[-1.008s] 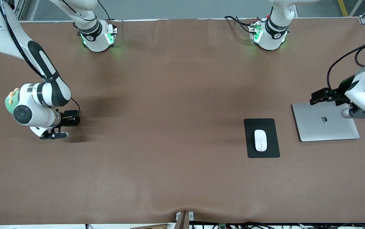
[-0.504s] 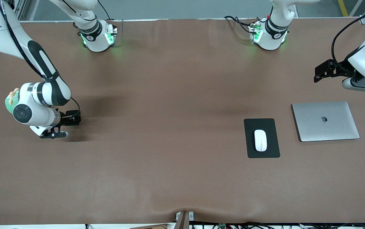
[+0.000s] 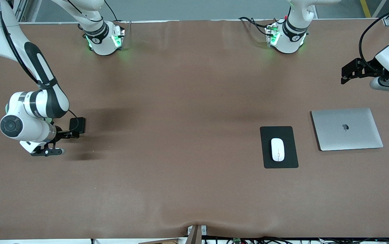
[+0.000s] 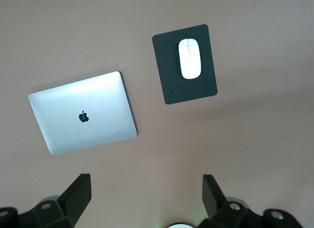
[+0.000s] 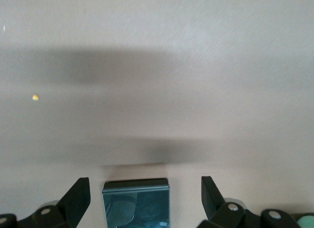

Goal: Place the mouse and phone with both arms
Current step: 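Lower the black phone beside the green plush toy and open the right gripper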

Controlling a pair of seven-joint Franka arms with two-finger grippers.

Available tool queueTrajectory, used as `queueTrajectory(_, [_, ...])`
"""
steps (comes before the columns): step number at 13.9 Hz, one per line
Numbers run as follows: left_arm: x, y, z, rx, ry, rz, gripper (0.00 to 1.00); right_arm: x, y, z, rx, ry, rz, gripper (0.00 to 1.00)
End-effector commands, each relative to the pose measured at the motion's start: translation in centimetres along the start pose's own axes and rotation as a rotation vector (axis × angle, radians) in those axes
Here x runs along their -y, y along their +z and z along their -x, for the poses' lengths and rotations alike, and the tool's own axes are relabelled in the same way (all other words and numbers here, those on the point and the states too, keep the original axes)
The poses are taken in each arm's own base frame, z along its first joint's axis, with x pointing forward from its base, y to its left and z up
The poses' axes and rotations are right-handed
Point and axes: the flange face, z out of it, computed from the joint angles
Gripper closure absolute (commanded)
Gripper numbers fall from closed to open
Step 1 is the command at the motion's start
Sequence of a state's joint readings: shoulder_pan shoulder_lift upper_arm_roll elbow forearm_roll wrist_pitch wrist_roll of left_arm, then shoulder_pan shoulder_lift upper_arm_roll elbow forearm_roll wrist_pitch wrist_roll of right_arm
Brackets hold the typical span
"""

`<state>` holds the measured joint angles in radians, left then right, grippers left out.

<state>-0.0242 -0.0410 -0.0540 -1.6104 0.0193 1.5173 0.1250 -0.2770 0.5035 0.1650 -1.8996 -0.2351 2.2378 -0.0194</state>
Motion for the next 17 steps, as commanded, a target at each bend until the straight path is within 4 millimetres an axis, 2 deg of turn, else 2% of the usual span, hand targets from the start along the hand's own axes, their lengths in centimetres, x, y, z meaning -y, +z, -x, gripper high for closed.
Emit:
queueTrajectory(1, [0.5, -1.1, 1.2, -0.010, -0.007, -0.014, 0.00, -1.1, -1.5, -1.0, -0.011, 0.014, 0.002, 0.00])
queueTrajectory(2, [0.5, -1.0, 1.2, -0.009, -0.011, -0.013, 0.00, -1.4, -2.9, -1.4, 0.011, 0.026, -0.002, 0.00])
queueTrajectory(3, [0.6, -1.0, 1.2, -0.008, -0.029, -0.011, 0.00, -2.0, -5.7, -2.4, 0.032, 0.035, 0.005, 0.00])
queueTrajectory(5, [1.2, -0.7, 1.2, -0.004, -0.053, -0.003, 0.00, -2.7, -9.8, -3.1, 0.092, 0.054, 0.007, 0.00])
queueTrajectory(7, [1.0, -0.4, 1.0, 0.004, -0.049, -0.001, 0.00, -2.6, -12.9, -3.4, 0.099, 0.072, -0.033, 0.00])
queueTrajectory(10, [0.8, -0.4, 1.2, 0.022, -0.043, 0.000, 0.00, -3.2, -17.0, -3.2, 0.097, 0.123, -0.166, 0.00])
queueTrajectory(14, [0.0, -0.6, 1.2, 0.022, -0.034, -0.001, 0.00, -4.4, -23.5, -2.1, 0.106, 0.129, -0.163, 0.00])
queueTrajectory(16, [0.2, -2.6, 0.9, -0.027, -0.036, -0.002, 0.00, -4.1, -26.5, -1.2, 0.110, 0.119, -0.160, 0.00])
queueTrajectory(17, [0.2, -2.6, 0.6, -0.027, -0.034, -0.004, 0.00, -3.8, -27.8, -0.5, 0.111, 0.116, -0.152, 0.00])
